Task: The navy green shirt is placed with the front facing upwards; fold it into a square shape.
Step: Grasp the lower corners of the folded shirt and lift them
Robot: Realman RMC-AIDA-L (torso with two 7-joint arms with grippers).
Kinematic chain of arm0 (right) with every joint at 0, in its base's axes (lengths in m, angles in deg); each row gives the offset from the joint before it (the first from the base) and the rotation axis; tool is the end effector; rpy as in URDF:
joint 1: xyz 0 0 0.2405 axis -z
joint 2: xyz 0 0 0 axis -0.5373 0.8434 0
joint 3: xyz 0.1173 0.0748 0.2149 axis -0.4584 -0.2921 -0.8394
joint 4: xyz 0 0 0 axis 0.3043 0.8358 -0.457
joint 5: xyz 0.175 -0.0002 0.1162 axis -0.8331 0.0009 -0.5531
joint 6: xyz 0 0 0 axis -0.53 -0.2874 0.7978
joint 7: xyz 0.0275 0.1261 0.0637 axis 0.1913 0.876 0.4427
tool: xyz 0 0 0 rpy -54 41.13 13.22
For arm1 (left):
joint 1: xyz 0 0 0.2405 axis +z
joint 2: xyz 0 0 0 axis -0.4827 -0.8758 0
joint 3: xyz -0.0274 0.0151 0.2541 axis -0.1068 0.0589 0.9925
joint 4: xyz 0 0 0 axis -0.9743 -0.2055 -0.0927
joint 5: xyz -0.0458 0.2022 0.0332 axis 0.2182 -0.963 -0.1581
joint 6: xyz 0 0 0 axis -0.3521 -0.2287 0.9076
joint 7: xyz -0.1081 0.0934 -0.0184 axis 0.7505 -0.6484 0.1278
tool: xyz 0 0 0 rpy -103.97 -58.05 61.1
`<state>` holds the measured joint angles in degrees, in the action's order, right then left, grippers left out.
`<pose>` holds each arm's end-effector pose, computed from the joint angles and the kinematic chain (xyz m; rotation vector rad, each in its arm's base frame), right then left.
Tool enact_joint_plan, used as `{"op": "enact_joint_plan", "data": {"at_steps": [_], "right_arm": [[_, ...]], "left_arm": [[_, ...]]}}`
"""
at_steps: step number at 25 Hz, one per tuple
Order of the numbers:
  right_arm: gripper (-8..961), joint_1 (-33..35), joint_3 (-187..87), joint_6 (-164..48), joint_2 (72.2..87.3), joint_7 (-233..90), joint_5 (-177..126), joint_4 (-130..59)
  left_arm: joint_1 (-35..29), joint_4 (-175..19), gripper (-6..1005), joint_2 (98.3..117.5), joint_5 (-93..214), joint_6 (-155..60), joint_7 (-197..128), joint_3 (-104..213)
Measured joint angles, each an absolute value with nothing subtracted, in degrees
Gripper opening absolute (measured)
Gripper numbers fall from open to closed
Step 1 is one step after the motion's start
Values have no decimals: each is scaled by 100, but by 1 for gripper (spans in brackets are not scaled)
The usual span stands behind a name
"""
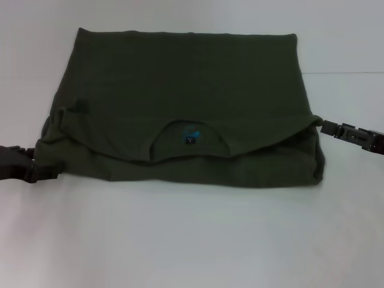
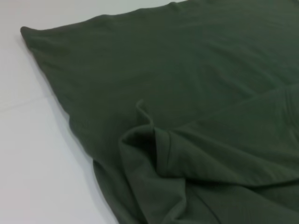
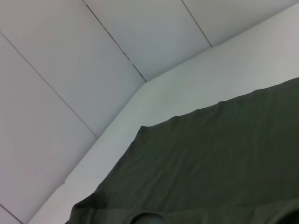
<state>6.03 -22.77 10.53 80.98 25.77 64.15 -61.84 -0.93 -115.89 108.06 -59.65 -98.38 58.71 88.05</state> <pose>0.3227 0.3430 0.0422 -2.1604 1.3089 0.8840 -0.3558 0.3714 0.0490 -2.2599 -0.8979 -0.0437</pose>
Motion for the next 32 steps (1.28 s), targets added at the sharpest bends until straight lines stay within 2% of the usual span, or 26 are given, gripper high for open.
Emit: {"op": "enact_joint_plan", "data": {"at_steps": [5,16,27,32], "right_arm": [[948,618,-2289,1008,8122,2558,6415,-6184],[947,626,-2286,999,8134,2558,6415,-6185],[946,665,-2301,1043,8054,2592,6396,-6250],[945,664,-2281,1114,7834,2647,6416,-6448]], "left_arm": [[-95,-11587,689,10803,-5947,-9839,5848,8788],[-31,-11603,471,10848,-5792,-9902,5571,8617],[-24,-11595,48,10851,-5767,-10332,5478,8588],[-21,-11613,51,10791,-5536,-10735,5479,8570]]}}
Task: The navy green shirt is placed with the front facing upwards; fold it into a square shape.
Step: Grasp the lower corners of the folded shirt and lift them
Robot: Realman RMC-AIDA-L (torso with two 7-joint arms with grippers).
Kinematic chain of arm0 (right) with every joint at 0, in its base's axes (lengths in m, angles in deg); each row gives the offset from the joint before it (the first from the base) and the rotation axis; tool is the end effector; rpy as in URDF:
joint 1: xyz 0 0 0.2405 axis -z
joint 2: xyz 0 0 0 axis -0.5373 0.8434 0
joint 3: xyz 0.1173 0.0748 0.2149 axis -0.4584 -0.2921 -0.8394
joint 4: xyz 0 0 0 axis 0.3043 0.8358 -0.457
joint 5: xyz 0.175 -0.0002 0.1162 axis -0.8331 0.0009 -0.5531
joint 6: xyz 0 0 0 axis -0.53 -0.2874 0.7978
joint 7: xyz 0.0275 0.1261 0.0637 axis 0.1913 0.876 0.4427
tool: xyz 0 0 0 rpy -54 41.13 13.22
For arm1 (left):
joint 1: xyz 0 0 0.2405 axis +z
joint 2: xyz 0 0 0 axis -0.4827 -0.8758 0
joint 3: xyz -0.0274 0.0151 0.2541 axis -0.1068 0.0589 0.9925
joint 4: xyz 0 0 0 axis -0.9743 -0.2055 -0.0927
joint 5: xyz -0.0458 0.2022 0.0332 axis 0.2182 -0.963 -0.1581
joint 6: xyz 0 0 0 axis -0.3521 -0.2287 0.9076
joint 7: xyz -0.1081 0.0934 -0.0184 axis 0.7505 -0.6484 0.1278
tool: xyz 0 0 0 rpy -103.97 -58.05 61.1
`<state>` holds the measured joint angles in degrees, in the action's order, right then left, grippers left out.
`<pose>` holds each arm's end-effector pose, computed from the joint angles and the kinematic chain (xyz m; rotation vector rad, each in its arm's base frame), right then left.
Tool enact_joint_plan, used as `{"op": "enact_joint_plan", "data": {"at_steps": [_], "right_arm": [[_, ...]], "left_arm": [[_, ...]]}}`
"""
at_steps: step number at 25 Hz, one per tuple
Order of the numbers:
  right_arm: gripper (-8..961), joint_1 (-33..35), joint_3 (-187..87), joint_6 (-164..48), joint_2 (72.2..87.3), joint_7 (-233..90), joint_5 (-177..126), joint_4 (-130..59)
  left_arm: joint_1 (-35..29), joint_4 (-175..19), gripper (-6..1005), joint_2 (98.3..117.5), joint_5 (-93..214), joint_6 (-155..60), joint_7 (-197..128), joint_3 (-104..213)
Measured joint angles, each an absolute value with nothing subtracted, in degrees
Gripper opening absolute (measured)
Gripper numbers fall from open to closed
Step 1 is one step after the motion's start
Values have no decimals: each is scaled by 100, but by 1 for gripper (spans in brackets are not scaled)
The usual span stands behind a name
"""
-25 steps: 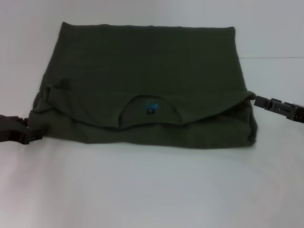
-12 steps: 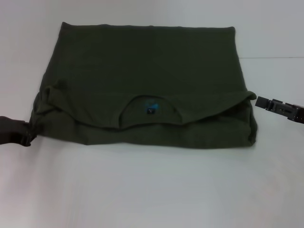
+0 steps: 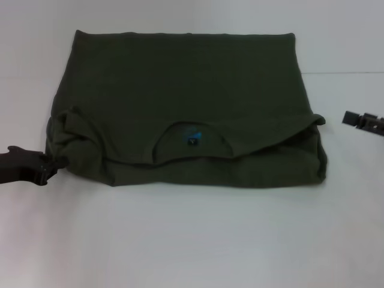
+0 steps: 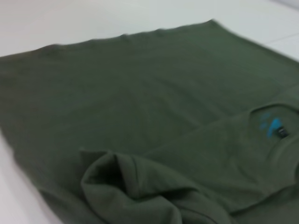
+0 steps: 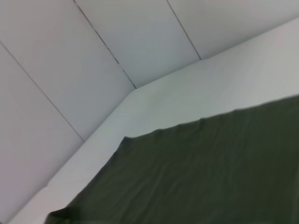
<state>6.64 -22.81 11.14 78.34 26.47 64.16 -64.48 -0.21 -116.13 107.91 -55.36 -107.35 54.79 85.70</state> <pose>0.3295 0.3473 0.0720 -2.1509 1.2429 0.8386 -0.3421 0.3603 0.0470 -2.3606 -0.8774 -0.1937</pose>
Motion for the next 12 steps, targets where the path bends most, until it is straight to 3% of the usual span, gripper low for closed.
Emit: {"op": "enact_joint_plan", "data": {"at_steps": [3,9,12], "right_arm": [[944,566,-2179,1184,7652,2936,6751,-6914],[945,220,-2111,1581,7631,3664,8126,-7941],[945,-80,-2093,2157,7689,3987,9052,-8435]], "left_arm": [[-24,-11623,52,10745,-5427,-11008,5510,8564],[-21,-11671,55,10753,-5330,-11242,5605,8556],[-24,-11673,57,10762,-5277,-11294,5613,8555]]}}
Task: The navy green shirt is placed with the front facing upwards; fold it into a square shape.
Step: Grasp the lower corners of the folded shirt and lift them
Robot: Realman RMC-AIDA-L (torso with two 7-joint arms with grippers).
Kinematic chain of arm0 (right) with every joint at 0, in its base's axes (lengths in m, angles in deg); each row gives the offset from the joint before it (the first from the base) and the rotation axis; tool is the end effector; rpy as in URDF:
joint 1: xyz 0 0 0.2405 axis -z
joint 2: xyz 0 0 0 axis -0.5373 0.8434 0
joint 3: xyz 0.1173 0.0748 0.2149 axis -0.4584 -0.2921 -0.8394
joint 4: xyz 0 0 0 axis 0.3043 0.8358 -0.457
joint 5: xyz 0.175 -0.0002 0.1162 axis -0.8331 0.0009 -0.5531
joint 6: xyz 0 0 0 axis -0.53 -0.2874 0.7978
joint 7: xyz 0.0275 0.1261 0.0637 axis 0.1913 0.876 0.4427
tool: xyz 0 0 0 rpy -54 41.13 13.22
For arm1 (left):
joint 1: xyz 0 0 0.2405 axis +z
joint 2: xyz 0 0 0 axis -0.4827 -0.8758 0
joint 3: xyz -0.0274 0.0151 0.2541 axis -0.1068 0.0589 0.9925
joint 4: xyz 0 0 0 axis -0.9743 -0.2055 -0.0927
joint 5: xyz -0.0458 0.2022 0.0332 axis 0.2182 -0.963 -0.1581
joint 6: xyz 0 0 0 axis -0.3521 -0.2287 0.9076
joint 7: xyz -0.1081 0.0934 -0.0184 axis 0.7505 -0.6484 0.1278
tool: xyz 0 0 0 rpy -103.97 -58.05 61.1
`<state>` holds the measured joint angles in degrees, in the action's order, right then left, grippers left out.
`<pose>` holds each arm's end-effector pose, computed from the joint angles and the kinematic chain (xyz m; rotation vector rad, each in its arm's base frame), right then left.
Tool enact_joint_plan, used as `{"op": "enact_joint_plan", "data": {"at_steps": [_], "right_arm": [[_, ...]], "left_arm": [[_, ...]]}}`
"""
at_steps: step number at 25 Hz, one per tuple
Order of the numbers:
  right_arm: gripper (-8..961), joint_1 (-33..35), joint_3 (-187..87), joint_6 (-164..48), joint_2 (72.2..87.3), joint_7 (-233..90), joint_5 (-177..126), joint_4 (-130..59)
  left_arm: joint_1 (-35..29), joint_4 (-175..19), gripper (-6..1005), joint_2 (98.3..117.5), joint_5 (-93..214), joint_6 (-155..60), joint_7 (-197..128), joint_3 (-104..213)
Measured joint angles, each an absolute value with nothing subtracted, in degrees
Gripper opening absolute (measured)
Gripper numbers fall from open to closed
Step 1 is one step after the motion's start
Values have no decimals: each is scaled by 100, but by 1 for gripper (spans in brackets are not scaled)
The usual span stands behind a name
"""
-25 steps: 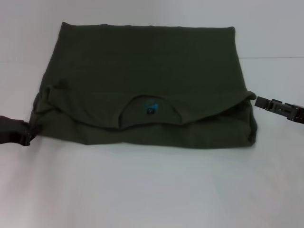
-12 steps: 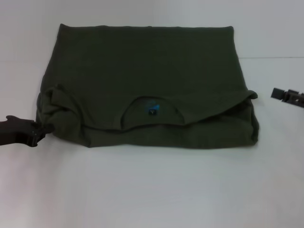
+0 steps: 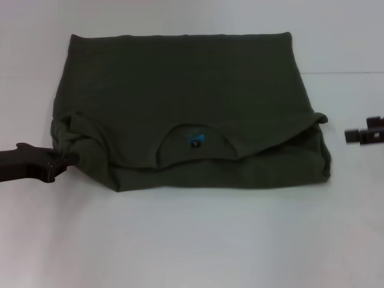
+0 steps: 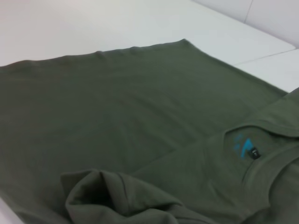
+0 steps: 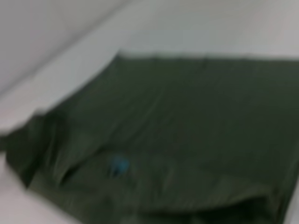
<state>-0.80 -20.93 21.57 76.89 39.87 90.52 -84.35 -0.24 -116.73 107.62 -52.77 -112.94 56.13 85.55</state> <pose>0.2857 0.3731 0.1085 -2.4523 1.0957 0.2804 -0.3284 0.3569 0.0479 -2.4140 -0.8989 -0.3014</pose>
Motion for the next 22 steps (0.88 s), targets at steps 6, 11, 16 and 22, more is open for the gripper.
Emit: {"op": "enact_joint_plan", "data": {"at_steps": [6,11,16,22], "right_arm": [[944,-483,-1711,2592,7915,4117,10497,-9071],[943,-780,-1164,2636,8007,4376,11053,-9292],[942,-1037,-733,2307,8291,4447,11572,-9316],[942,-1173,-511,2066,8530,4474,11968,-9269]], "left_arm": [[-47,-11673,60,10778,-5253,-11335,5638,8556],[-96,-11673,63,10754,-5242,-11389,5762,8553],[-101,-11673,65,10748,-5137,-11423,5798,8549],[-116,-11673,68,10740,-5102,-11484,5832,8547]]}}
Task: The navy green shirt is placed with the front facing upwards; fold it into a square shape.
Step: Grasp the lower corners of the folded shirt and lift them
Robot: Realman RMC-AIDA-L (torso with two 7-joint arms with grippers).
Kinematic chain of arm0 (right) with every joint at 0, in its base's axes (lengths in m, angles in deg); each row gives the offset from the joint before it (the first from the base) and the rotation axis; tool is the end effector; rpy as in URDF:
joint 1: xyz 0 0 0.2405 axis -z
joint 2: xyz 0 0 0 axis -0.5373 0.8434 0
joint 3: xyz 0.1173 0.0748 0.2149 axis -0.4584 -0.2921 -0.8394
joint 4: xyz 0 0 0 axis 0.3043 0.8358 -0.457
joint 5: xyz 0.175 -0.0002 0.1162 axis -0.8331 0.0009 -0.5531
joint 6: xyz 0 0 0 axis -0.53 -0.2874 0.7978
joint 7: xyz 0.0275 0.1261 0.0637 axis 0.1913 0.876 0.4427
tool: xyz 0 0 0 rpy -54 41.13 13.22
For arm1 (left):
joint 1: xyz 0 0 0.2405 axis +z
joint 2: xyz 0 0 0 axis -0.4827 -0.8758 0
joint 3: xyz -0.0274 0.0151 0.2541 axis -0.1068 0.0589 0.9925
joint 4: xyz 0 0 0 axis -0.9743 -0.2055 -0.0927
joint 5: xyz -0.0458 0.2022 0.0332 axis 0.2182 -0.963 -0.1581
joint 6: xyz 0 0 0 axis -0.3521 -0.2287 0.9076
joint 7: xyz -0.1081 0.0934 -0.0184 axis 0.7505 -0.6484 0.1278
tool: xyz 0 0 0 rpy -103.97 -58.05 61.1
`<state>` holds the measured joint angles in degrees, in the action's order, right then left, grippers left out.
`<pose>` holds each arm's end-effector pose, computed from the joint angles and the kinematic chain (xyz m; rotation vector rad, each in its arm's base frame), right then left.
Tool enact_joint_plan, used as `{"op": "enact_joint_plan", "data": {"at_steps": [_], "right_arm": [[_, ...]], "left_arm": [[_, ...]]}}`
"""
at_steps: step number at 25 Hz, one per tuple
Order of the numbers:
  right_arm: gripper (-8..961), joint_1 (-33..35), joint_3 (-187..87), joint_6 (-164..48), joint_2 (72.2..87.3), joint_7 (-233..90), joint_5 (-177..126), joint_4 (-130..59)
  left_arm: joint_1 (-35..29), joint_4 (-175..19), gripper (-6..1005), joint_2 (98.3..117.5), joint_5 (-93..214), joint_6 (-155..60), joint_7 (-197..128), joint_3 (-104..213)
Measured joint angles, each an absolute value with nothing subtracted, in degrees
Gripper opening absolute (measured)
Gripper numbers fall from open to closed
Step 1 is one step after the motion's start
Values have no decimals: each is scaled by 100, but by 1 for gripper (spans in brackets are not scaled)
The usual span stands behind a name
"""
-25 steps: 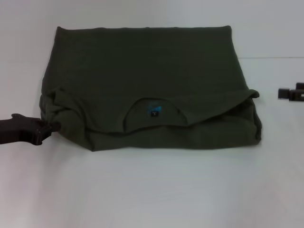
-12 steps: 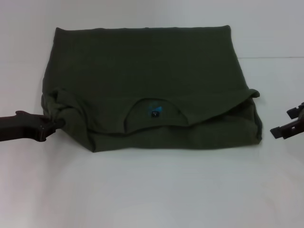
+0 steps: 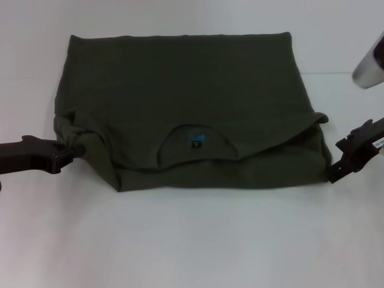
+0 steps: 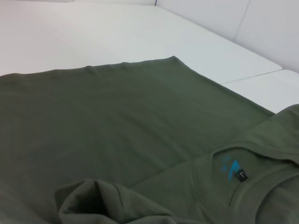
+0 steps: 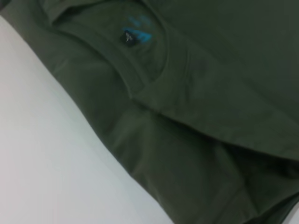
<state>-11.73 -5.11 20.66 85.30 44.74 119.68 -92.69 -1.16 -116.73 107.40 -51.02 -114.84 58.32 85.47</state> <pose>0.2266 0.3990 0.0451 -2.6024 0.7533 -0.4973 -0.3171 0.3615 0.0495 -2.4224 -0.9252 -0.3734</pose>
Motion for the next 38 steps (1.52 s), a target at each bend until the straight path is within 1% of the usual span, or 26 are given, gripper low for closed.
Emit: {"op": "enact_joint_plan", "data": {"at_steps": [1,4,6,17,23,28,34,38], "right_arm": [[941,-1206,-448,2014,8580,4537,12164,-9220],[941,-1221,-395,1957,8618,4601,12329,-9207],[848,-1229,-380,1936,8629,4686,12417,-9205],[847,-1223,-403,1559,8655,5009,12373,-8640],[790,-1216,-371,1327,8656,4988,12089,-8407],[629,-1269,-357,1141,8662,4976,11972,-8209],[606,-1313,-355,880,8661,5012,11972,-8011],[520,-1319,-365,780,8660,4983,11863,-7927]], "left_arm": [[-118,-11673,69,10742,-5098,-11486,5835,8547],[-126,-11673,70,10745,-5090,-11475,5837,8547],[-138,-11673,71,10745,-5087,-11471,5838,8547],[-153,-11666,77,10770,-5068,-11450,5817,8548],[-149,-11671,80,10774,-5068,-11481,5806,8548],[-146,-11649,83,10779,-5068,-11481,5800,8548],[-140,-11646,86,10783,-5069,-11480,5792,8548],[-137,-11646,88,10786,-5069,-11480,5788,8547]]}}
